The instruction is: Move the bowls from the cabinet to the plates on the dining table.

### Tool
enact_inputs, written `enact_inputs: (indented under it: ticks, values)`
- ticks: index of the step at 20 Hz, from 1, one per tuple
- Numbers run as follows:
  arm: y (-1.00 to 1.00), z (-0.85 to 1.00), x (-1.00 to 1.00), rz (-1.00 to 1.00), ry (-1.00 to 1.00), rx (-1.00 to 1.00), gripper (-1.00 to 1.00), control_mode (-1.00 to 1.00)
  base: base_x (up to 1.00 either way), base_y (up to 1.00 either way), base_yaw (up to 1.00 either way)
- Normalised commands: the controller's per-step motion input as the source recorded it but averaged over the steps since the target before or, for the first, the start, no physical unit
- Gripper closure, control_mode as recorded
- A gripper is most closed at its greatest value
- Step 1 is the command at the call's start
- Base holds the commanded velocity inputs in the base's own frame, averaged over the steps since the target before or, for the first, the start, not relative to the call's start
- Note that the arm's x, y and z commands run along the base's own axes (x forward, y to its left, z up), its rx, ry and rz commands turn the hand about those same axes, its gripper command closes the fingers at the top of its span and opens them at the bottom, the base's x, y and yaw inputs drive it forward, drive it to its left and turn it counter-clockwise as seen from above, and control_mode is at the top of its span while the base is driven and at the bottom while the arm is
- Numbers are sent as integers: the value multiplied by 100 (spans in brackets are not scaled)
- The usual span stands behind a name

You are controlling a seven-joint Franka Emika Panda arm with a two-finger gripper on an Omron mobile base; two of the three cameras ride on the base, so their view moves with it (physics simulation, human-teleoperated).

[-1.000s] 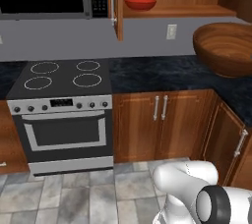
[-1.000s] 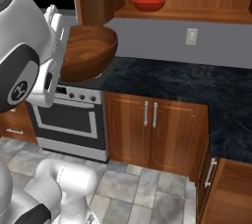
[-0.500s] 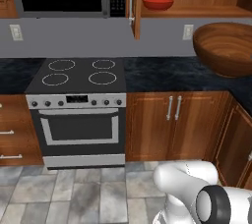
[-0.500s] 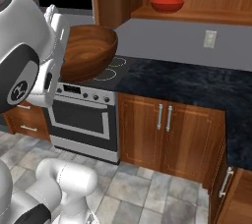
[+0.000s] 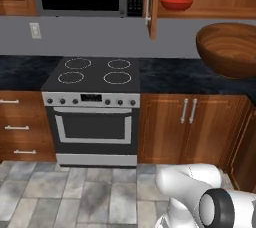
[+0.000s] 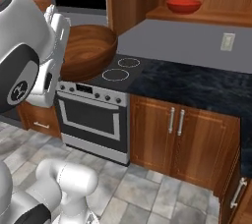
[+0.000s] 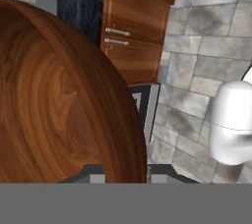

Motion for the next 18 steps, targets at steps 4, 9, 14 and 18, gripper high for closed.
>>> enact_inputs:
  ticks: [4,9,14,18]
  values:
    - [0,0,0,0,0,0,100,100,0,19,22]
    - [0,0,0,0,0,0,100,100,0,20,22]
    - [0,0,0,0,0,0,100,100,-2,21,22]
    - [0,0,0,0,0,0,100,100,-2,20,22]
